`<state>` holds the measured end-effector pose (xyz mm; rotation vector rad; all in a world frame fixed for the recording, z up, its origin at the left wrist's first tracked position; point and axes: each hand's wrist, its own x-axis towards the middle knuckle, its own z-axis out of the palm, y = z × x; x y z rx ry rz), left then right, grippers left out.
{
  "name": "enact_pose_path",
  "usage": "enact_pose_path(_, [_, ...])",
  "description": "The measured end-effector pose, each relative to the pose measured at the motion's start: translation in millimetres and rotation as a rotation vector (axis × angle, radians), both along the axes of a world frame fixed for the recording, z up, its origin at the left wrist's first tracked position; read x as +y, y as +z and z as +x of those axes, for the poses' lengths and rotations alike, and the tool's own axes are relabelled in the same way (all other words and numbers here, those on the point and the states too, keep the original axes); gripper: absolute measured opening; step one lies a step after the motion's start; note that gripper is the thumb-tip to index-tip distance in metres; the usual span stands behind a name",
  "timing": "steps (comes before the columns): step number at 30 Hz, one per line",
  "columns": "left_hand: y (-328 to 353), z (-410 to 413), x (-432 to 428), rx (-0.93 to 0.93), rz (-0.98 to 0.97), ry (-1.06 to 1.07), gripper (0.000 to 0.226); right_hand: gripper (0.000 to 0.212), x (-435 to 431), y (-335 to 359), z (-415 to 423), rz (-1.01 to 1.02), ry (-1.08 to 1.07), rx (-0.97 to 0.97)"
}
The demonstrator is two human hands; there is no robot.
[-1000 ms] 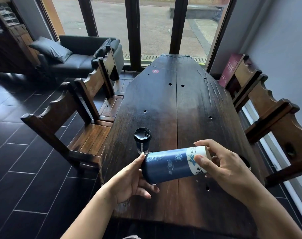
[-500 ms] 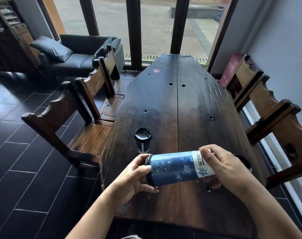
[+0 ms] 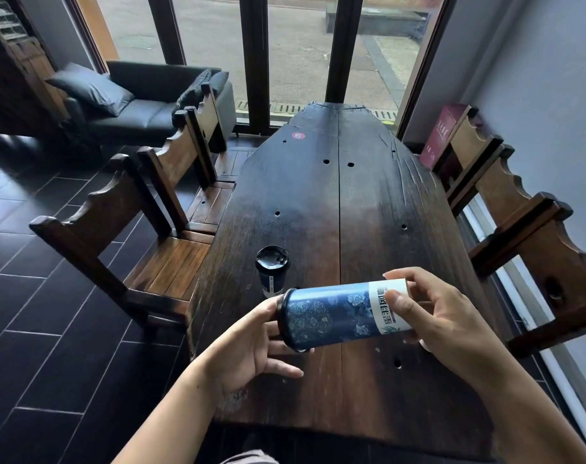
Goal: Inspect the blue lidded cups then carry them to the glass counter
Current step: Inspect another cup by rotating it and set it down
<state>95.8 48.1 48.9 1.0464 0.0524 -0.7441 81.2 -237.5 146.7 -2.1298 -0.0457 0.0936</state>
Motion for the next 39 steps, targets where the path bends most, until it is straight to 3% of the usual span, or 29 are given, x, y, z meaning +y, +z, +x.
enact_pose_path(2, [4, 1, -1, 0.05, 0.049, -0.066, 0.078, 0.048, 1, 2, -2, -0.001, 0.034, -0.01])
enact_pose_path(6, [6, 3, -3, 0.127, 0.088, -0.146, 0.08, 0.048, 6, 3, -2, -0.006, 0.094, -0.01])
enact_pose_path(14, [4, 2, -4, 0.054, 0.017, -0.032, 0.053, 0.044, 2, -3, 4, 0.042, 0.078, 0.074])
enact_pose_path(20, [2, 3, -1, -0.067, -0.043, 0.098, 0.083, 0.038, 3, -7, 9, 0.117, -0.001, 0.145])
enact_pose_path(28, [2, 5, -6, -0.105, -0.101, 0.135, 0.086, 0.036, 2, -10, 14, 0.219, -0.07, 0.181])
enact_pose_path(39, [9, 10, -11, -0.096, -0.147, 0.104, 0.09, 0.041, -10, -9, 13, 0.235, -0.033, 0.056])
